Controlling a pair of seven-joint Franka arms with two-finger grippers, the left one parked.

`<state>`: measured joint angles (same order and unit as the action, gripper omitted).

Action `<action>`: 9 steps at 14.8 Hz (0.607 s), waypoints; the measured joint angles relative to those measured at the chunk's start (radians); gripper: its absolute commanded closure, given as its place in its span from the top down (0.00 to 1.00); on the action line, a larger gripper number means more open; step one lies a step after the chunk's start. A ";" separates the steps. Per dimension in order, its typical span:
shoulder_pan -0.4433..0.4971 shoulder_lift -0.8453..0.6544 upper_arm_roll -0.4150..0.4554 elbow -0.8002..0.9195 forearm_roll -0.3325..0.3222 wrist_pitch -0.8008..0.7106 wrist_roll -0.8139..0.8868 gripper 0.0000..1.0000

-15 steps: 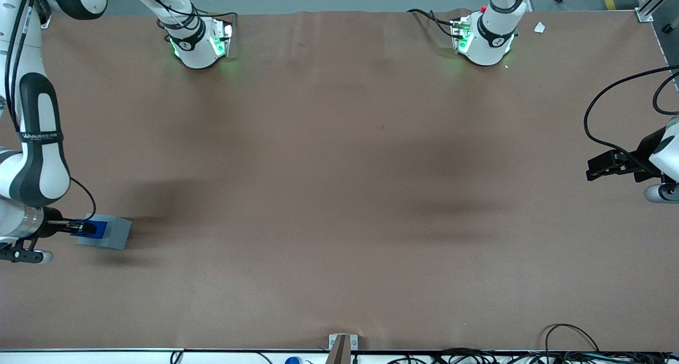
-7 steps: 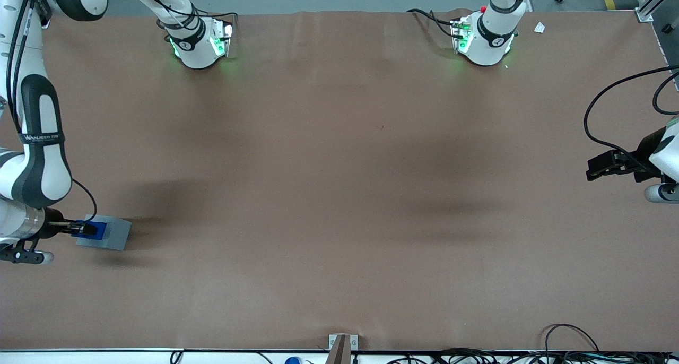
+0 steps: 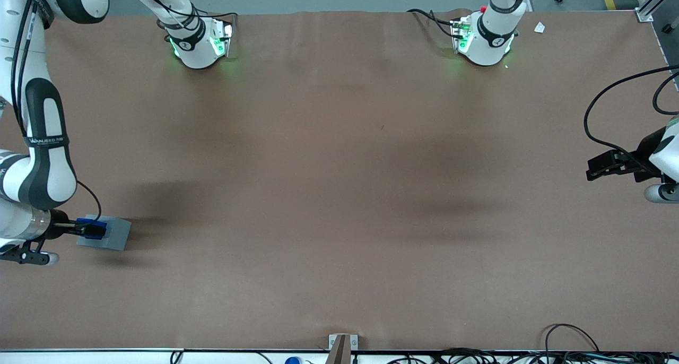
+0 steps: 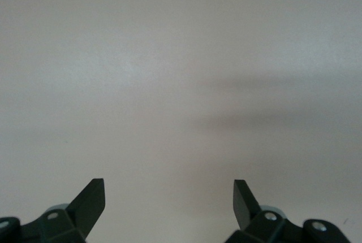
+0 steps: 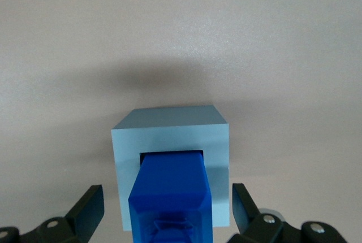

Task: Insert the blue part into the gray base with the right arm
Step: 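Open the right gripper to release the blue block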

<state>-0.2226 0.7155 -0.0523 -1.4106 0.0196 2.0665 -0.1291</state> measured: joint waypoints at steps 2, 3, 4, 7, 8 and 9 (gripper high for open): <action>0.000 0.000 0.000 0.001 0.000 0.000 0.000 1.00; 0.001 0.000 0.000 0.002 0.000 0.000 0.000 1.00; 0.003 0.000 0.001 0.005 0.000 0.000 0.000 1.00; 0.007 -0.009 0.001 0.018 0.000 -0.028 0.000 1.00; 0.007 -0.021 0.001 0.026 0.000 -0.052 0.000 1.00; 0.007 -0.042 0.001 0.034 -0.001 -0.079 0.000 1.00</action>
<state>-0.2155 0.6737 -0.0511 -1.3768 0.0191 1.9870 -0.1296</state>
